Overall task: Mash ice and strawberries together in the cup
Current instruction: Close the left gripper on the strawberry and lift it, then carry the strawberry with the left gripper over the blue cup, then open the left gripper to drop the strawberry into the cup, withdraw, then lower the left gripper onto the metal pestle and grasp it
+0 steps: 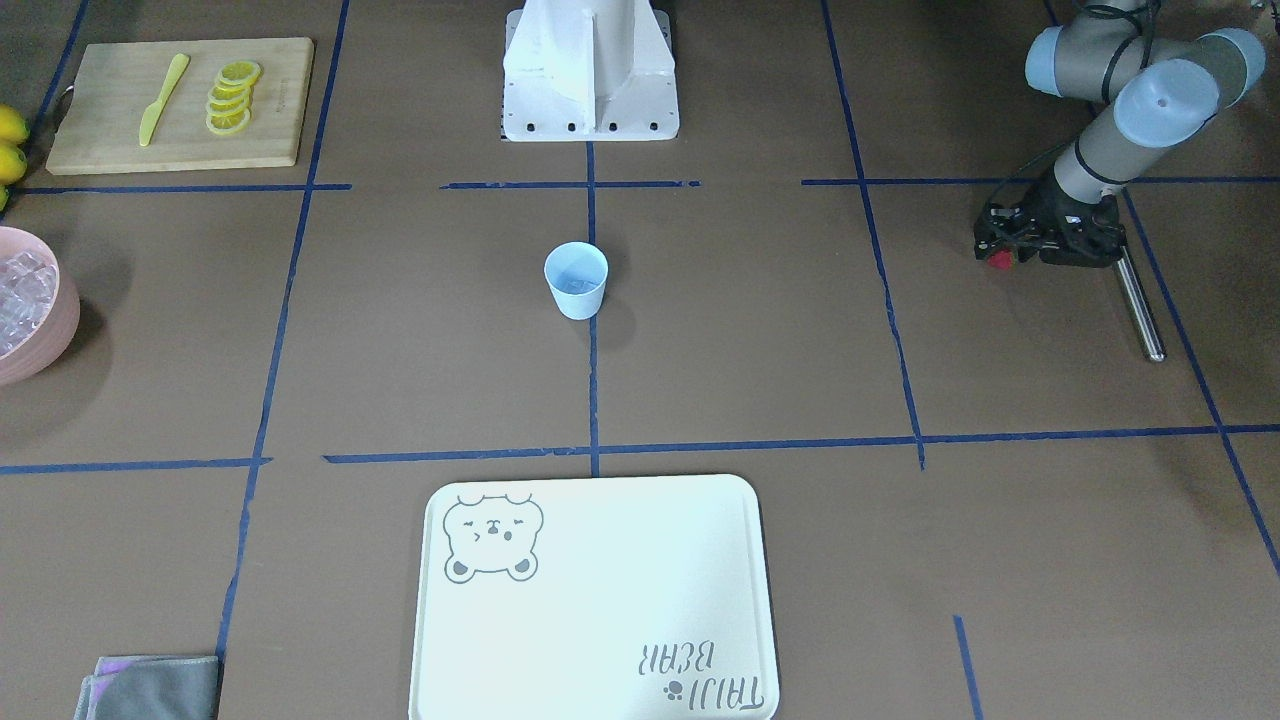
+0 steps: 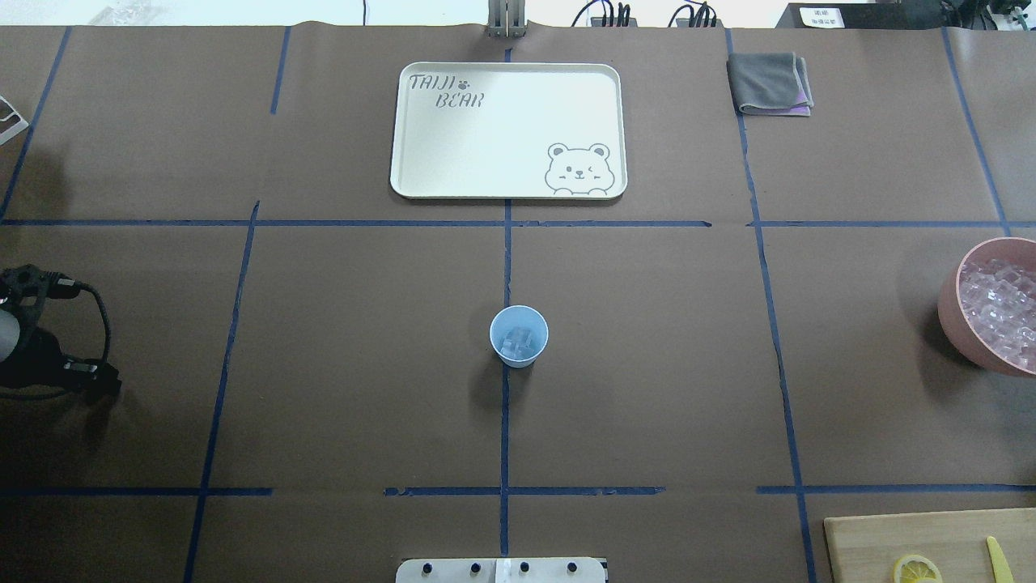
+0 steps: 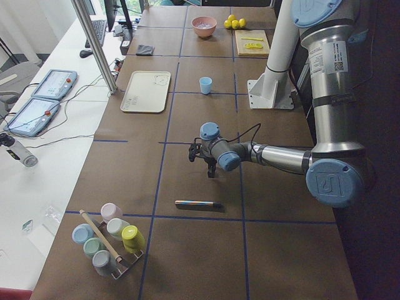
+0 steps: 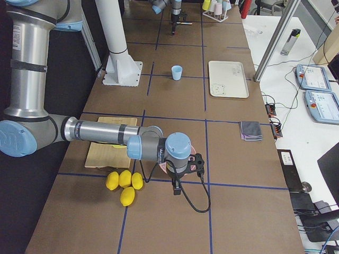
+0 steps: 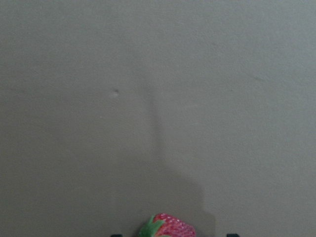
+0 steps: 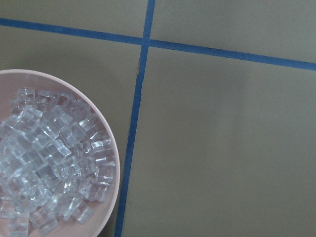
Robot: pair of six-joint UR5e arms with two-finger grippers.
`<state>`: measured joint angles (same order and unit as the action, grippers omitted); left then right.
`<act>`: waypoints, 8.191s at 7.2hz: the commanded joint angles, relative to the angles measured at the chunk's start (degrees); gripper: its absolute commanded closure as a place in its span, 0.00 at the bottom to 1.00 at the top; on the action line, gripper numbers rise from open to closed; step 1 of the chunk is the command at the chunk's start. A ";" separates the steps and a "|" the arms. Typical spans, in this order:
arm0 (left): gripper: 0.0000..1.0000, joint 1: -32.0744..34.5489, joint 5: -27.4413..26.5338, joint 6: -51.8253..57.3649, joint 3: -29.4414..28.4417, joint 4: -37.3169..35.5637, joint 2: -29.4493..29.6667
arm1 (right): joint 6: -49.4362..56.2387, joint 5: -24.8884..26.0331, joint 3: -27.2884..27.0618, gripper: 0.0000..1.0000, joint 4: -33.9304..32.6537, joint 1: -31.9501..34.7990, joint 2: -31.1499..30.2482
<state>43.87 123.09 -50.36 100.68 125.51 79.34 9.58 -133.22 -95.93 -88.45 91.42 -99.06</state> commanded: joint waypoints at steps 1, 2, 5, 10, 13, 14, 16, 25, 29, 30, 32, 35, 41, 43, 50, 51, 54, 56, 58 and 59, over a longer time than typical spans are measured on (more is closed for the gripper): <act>0.95 0.16 0.04 0.00 0.56 0.00 -0.15 | 0.00 -0.03 -0.13 0.00 0.04 0.07 -0.08; 1.00 0.69 0.13 -0.17 3.09 -0.52 -0.15 | -0.09 -0.03 -0.13 0.00 0.04 0.07 -0.17; 1.00 1.39 0.13 -0.09 7.33 -1.32 2.46 | -0.35 -0.11 -0.13 0.00 0.03 -0.02 -0.26; 1.00 2.19 0.13 -2.53 12.87 -35.08 27.99 | -0.35 -0.20 -0.39 0.00 0.04 -0.02 -0.26; 1.00 -5.86 -4.94 -15.06 12.35 -45.26 42.53 | -0.44 -0.20 -0.40 0.00 0.04 -0.02 -0.26; 1.00 -9.47 -8.88 -19.99 11.30 -45.26 45.87 | -0.44 -0.11 -0.40 0.00 0.04 -0.02 -0.26; 1.00 -13.00 -14.00 -25.37 4.13 -45.00 53.68 | -0.35 -0.11 -0.40 0.00 -0.05 -0.02 -0.26; 0.00 -19.17 -19.73 -30.94 -6.55 -39.90 60.40 | -1.05 -0.20 -0.40 0.00 0.03 -0.02 -0.35; 0.00 -18.39 -18.86 -28.24 -1.84 -41.30 56.57 | -1.23 -0.20 -0.40 0.00 0.04 -0.02 -0.26; 0.00 -15.33 -16.33 -21.34 5.07 -42.70 49.23 | -1.23 -0.11 -0.31 0.00 0.04 -0.02 -0.26; 0.00 -3.94 -7.48 -5.10 12.06 -45.08 37.43 | -1.06 -0.11 -0.05 0.00 -0.05 -0.02 -0.35; 0.00 16.09 3.25 25.11 11.91 -44.03 21.08 | -1.05 -0.11 -0.22 0.00 0.04 -0.02 -0.52; 0.00 29.35 7.95 40.12 -11.59 -18.63 8.11 | -1.14 -0.11 -0.40 0.00 1.70 -0.02 -0.70; 0.00 29.00 7.60 28.10 -19.61 -4.11 8.02 | -1.06 -0.11 -0.40 0.00 1.79 -0.02 -0.70; 0.01 20.56 7.16 11.69 -24.65 11.43 7.84 | -0.97 -0.02 -0.40 0.00 1.79 -0.02 -0.79; 0.41 20.56 7.16 11.60 -24.57 11.43 7.84 | -0.88 0.06 -0.40 0.00 1.79 -0.02 -0.79; 0.96 20.47 5.33 12.13 -24.39 11.51 7.67 | -0.88 0.06 -0.40 0.00 1.79 -0.02 -1.05; 1.00 20.29 5.49 12.22 -19.94 10.91 7.23 | -0.97 -0.03 -0.57 0.00 1.79 -0.02 -1.14; 1.00 21.16 5.14 13.44 -14.31 11.42 7.32 | -0.97 -0.03 -0.57 0.00 1.79 -0.02 -1.14; 1.00 21.61 4.96 15.01 -10.89 11.60 7.75 | -1.05 -0.03 -0.57 0.00 1.79 0.07 -1.05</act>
<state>64.88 128.27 -36.91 85.82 136.83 86.78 8.59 -133.24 -96.50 -86.66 91.42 -100.18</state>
